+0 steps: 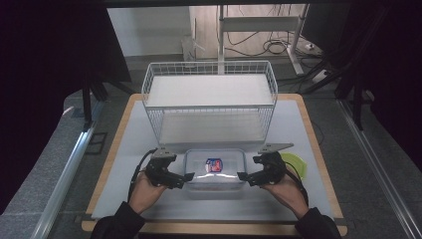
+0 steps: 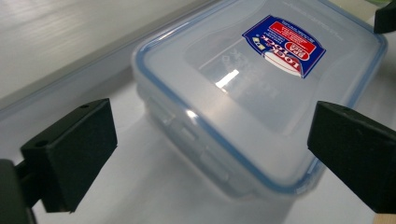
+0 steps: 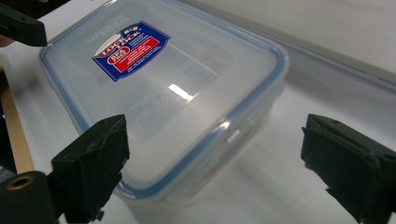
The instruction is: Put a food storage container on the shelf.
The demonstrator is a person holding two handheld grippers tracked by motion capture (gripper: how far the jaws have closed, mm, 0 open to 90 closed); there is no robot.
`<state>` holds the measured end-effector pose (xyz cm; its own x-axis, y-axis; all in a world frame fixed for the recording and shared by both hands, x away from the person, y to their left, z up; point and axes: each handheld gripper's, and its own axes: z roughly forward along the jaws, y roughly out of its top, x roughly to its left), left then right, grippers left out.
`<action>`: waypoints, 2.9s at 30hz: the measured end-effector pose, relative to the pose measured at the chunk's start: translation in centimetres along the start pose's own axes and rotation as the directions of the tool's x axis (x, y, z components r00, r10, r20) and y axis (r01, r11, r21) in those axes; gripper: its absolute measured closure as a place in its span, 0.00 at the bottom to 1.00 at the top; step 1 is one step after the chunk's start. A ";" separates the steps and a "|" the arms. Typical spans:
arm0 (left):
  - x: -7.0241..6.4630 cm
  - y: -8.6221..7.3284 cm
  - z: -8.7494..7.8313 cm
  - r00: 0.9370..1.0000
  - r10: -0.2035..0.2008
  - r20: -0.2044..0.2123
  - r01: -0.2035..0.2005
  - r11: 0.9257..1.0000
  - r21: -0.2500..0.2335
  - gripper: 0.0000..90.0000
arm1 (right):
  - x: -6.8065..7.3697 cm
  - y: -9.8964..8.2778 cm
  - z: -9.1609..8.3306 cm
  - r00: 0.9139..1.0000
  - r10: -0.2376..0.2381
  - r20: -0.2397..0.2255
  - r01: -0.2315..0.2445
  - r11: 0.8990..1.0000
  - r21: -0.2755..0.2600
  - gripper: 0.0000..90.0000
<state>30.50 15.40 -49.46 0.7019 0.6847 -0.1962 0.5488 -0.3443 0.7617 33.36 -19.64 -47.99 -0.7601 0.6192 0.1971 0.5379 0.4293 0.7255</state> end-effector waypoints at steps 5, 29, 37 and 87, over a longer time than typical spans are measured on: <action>0.3 0.4 1.6 0.998 -0.022 0.056 0.021 0.999 0.028 0.00 | 0.0 0.4 1.2 0.999 0.025 -0.032 -0.023 0.998 0.058 0.04; 1.0 -0.2 2.3 0.973 -0.150 0.172 0.137 0.987 0.089 0.00 | -0.1 1.5 3.1 0.978 0.187 -0.096 -0.171 0.974 0.150 0.04; -0.2 -1.0 0.5 0.987 -0.069 0.146 0.062 0.997 0.047 0.11 | 1.2 1.5 1.5 0.989 0.138 -0.044 -0.134 0.986 0.095 0.20; 0.8 1.1 -4.1 0.975 -0.168 0.146 0.189 0.971 -0.146 0.54 | 0.3 2.1 -2.5 0.955 0.237 -0.178 -0.259 0.960 -0.106 0.59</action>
<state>29.78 18.18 -46.22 0.6585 0.6315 -0.4094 0.5995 -0.1113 0.7926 33.37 -20.23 -44.70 -0.6630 0.5761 0.4780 0.6744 0.1825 0.7155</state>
